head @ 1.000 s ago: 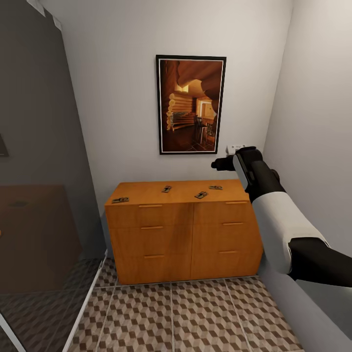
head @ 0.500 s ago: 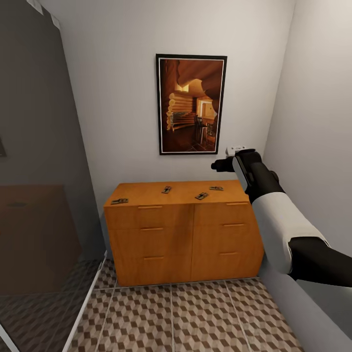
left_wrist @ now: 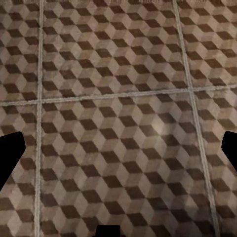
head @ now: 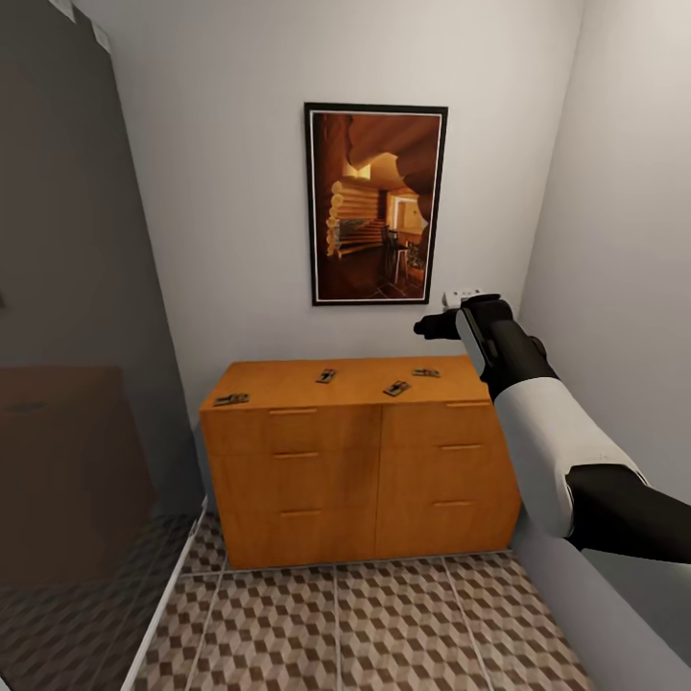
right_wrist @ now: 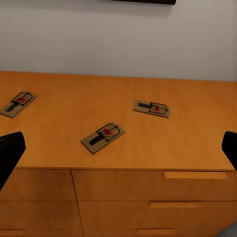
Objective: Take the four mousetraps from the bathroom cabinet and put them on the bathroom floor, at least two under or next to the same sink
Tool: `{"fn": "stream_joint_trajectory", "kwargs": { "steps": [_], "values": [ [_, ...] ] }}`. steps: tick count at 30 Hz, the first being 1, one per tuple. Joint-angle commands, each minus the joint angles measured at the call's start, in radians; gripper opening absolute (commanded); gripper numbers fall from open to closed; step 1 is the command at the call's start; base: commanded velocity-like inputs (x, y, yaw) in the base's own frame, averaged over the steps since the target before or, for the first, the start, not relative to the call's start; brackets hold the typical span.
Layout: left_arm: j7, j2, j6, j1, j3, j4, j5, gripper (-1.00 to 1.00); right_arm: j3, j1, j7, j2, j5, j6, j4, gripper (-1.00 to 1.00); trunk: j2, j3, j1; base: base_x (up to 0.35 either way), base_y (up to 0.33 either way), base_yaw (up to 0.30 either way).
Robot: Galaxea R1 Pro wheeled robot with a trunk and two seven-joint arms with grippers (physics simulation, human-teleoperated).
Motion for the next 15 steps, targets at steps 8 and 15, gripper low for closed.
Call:
{"fn": "stream_joint_trajectory", "kwargs": {
  "steps": [8, 15],
  "values": [
    [0.001, 0.0, -0.003, -0.001, 0.0, 0.0, -0.001, 1.0, 0.0, -0.001, 0.007, -0.001, 0.01, -0.007, 0.023, 1.0, -0.001, -0.001, 0.0, 0.14, -0.107, 0.0],
    [0.001, 0.0, -0.003, -0.001, 0.001, 0.001, -0.001, 1.0, 0.0, -0.001, 0.007, 0.0, 0.01, -0.063, 0.078, 1.0, -0.001, -0.001, 0.0, 0.181, -0.148, 0.0]
  ]
}}
